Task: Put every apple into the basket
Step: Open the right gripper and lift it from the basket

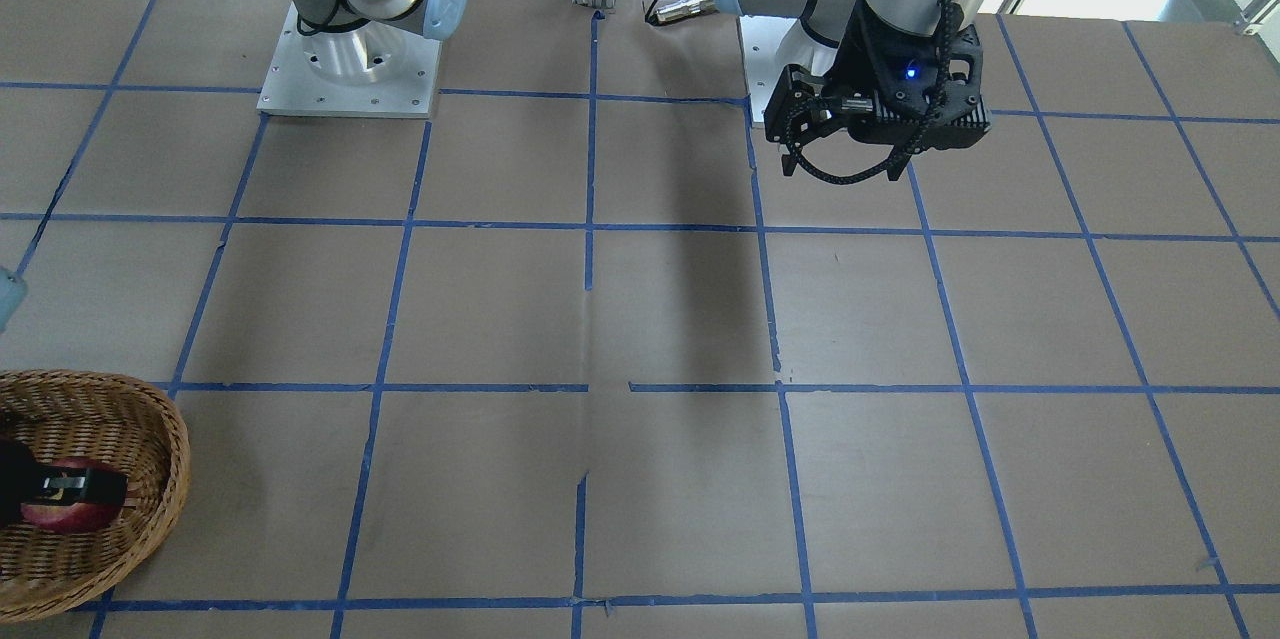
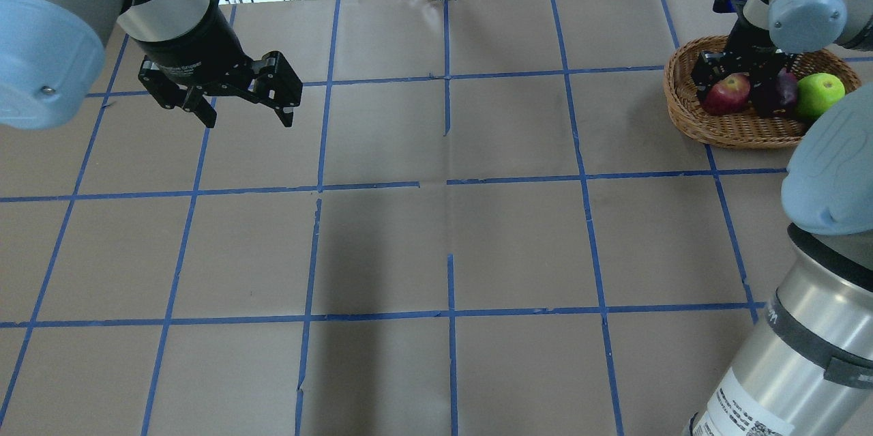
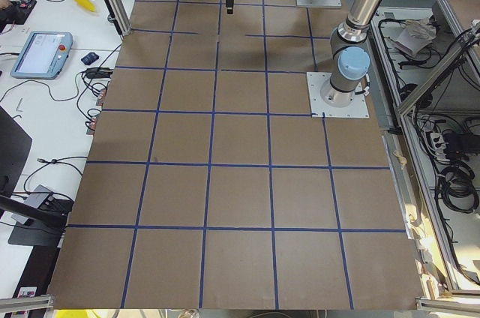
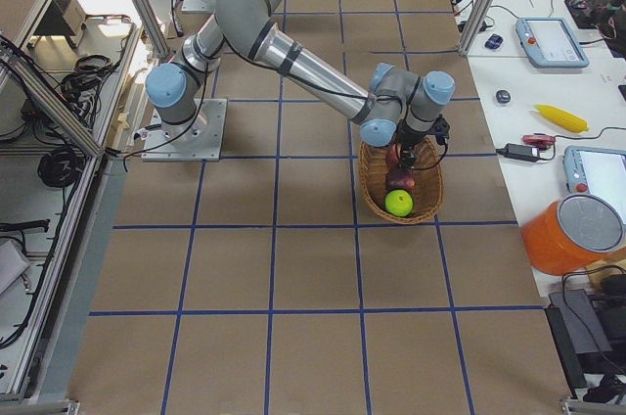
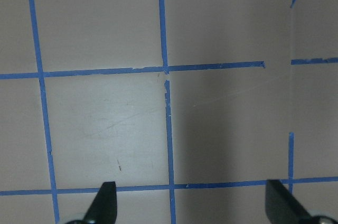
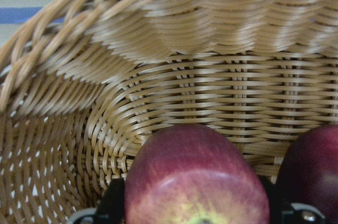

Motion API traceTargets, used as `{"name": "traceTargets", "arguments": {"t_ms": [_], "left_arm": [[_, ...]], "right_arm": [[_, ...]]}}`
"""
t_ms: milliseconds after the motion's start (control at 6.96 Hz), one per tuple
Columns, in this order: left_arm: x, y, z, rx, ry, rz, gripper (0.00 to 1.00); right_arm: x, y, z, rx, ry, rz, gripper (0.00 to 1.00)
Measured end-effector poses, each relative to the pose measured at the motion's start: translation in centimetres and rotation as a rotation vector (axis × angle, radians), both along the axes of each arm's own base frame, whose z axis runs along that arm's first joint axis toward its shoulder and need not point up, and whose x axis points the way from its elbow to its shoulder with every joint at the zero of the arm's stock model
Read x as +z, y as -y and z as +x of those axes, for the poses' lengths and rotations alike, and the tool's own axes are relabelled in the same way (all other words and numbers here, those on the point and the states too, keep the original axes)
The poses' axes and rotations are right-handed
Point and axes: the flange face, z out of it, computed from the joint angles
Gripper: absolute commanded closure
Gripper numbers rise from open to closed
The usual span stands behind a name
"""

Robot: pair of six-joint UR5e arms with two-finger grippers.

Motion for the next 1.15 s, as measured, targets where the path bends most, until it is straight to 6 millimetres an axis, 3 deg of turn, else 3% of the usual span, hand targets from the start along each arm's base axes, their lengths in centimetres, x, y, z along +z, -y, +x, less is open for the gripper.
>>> {"name": "traceTargets", "arguments": {"t_ms": [287,575,862,1150], "left_arm": [[0.0,0.0,0.0,0.0,0.0,0.0,0.0],[0.0,0.0,0.0,-0.001,-0.002,-0.002,0.0],[0.0,0.0,-0.1,-0.001,-0.004,-0.001,0.0],[0.0,0.0,-0.1,0.0,-0.004,0.0,0.0]], "right_arm": [[3.0,-0.6,0.6,-0.002,0.001,-0.003,0.0],[10.0,-3.2,2.7,0.01,0.021,0.008,0.0],[18.7,-7.4,8.3,0.054,0.043,0.007,0.0],[25.5,-12.2,16.2,0.117,0.041,-0.007,0.0]]}}
